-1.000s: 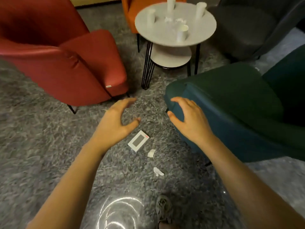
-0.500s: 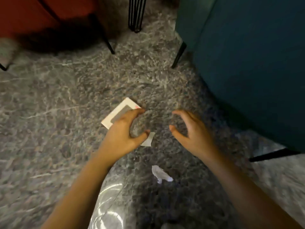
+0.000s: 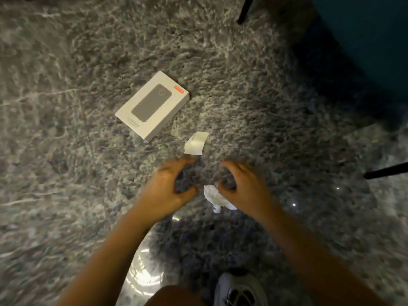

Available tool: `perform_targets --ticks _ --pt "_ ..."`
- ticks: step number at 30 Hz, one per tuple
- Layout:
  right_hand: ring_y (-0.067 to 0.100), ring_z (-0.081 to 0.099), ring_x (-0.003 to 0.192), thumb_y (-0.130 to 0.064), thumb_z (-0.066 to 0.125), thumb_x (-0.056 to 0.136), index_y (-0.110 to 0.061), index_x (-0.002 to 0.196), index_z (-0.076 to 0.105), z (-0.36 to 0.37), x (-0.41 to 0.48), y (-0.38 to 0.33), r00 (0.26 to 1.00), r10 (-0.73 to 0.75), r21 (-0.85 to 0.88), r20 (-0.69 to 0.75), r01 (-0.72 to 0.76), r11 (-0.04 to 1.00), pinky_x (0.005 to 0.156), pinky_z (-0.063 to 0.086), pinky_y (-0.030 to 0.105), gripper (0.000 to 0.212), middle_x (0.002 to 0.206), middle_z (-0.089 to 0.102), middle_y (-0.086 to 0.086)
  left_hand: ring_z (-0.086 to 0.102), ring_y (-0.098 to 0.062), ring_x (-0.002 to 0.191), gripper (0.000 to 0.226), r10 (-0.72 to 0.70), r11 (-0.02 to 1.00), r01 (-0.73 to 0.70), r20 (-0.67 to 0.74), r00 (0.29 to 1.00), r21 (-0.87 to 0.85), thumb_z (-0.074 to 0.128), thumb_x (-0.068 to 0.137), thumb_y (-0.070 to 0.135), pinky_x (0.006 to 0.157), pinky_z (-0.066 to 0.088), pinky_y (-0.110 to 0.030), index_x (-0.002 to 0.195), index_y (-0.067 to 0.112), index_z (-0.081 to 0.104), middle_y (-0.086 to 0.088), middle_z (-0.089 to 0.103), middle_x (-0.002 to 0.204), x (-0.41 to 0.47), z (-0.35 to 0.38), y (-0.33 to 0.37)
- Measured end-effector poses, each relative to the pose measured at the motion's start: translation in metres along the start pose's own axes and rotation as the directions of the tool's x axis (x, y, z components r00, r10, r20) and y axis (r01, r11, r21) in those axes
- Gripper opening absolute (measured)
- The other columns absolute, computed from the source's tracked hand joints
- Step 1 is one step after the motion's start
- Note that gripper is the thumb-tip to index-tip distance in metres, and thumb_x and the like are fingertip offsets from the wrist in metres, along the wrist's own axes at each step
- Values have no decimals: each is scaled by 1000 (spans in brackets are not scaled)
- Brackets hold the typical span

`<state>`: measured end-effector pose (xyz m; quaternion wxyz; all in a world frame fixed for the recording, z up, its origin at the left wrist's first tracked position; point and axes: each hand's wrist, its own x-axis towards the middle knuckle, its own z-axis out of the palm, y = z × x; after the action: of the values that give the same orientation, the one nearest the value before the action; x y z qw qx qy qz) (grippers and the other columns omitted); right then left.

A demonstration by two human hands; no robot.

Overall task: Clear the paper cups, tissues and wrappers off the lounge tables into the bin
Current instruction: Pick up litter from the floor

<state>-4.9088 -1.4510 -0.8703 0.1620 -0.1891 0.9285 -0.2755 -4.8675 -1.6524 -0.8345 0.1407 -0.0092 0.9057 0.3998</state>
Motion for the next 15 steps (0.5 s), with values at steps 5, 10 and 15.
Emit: perform_targets --ticks 5,10,15 --pt "20 52 104 -39 66 75 -22 118 52 30 -9 5 991 -29 -178 132 53 983 82 38 29 49 113 56 -2 54 -17 116 57 -30 1000 30 9 1000 4 71 80 27 94 42 -23 131 16 50 -1 55 130 -5 15 -11" --pt "20 56 93 -22 65 79 -17 100 56 46 -12 1 993 -35 -158 111 52 986 71 29 22 24 103 58 -1 51 -17 120 57 -54 998 54 36 998 -15 68 82 30 98 44 -34 134 20 47 -1 51 134 -11 24 -17" --pt "17 55 59 -23 68 83 2 70 58 31 -7 -22 999 42 232 -10 -39 972 53 37 19 30 63 61 9 52 -13 117 64 -14 995 22 73 997 -101 70 80 33 97 45 -29 137 23 41 3 52 133 -13 21 -15"
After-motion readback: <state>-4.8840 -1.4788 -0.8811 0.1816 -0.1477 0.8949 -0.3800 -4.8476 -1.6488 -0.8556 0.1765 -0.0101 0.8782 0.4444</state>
